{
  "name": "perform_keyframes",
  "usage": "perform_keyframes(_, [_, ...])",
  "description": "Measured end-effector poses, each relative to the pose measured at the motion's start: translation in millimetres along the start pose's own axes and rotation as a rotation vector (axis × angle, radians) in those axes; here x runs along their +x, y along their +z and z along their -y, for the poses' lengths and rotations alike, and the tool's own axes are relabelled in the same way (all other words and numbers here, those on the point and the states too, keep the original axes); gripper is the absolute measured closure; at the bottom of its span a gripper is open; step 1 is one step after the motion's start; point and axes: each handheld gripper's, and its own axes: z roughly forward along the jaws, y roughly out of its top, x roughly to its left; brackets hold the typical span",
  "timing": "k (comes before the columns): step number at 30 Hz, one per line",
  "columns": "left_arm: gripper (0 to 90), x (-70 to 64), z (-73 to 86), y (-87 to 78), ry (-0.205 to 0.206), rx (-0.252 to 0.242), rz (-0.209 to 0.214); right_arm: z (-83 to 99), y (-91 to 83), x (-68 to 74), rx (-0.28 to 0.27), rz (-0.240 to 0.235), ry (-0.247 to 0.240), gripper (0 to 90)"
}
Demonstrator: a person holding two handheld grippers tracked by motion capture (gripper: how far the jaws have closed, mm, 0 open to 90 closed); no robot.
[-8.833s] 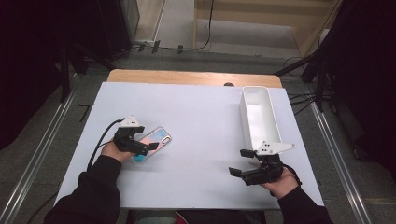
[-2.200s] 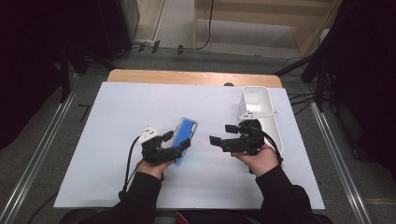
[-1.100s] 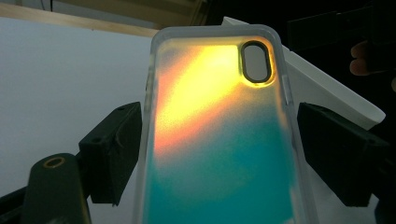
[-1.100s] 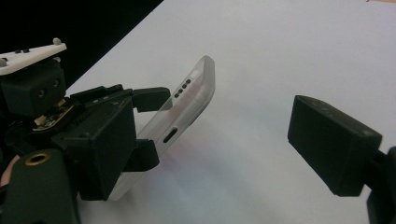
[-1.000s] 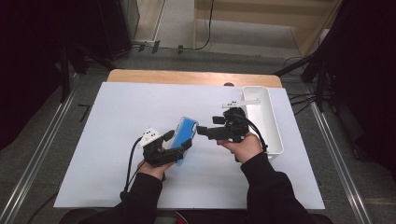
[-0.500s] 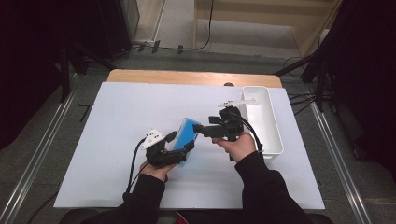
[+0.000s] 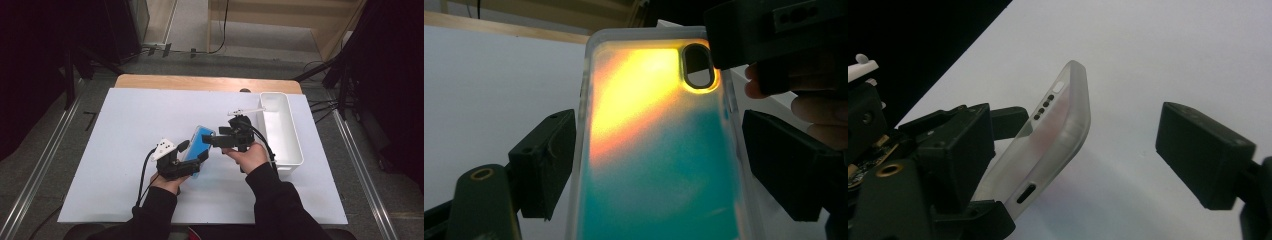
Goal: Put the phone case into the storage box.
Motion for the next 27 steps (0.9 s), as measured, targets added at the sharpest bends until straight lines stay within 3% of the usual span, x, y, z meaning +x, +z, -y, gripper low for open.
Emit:
perform_keyframes(4, [16.2, -0.3, 0.3, 0.1, 0.005, 0.004, -0.003, 1.9, 3.4, -1.1, 0.009, -0.004, 0.003, 24.9])
perform_keyframes(12, [16.2, -1.4, 0.8, 0.0, 0.011, 0.010, -0.003, 2.5, 4.1, -2.8, 0.038, -0.028, 0.076, 52.3])
perform_keyframes(17, [16.2, -2.5, 2.0, 1.1, 0.013, 0.013, -0.002, 1.5, 2.7, -2.4, 0.052, -0.044, 0.133, 64.6])
perform_keyframes(23, [16.2, -4.1, 3.6, 1.8, 0.028, 0.015, -0.001, 0.1, 0.3, -2.4, 0.066, -0.060, 0.183, 70.5])
perform_keyframes(27, [16.2, -5.0, 4.2, 2.2, 0.034, 0.021, -0.002, -1.0, -1.0, -1.5, 0.071, -0.069, 0.191, 72.7])
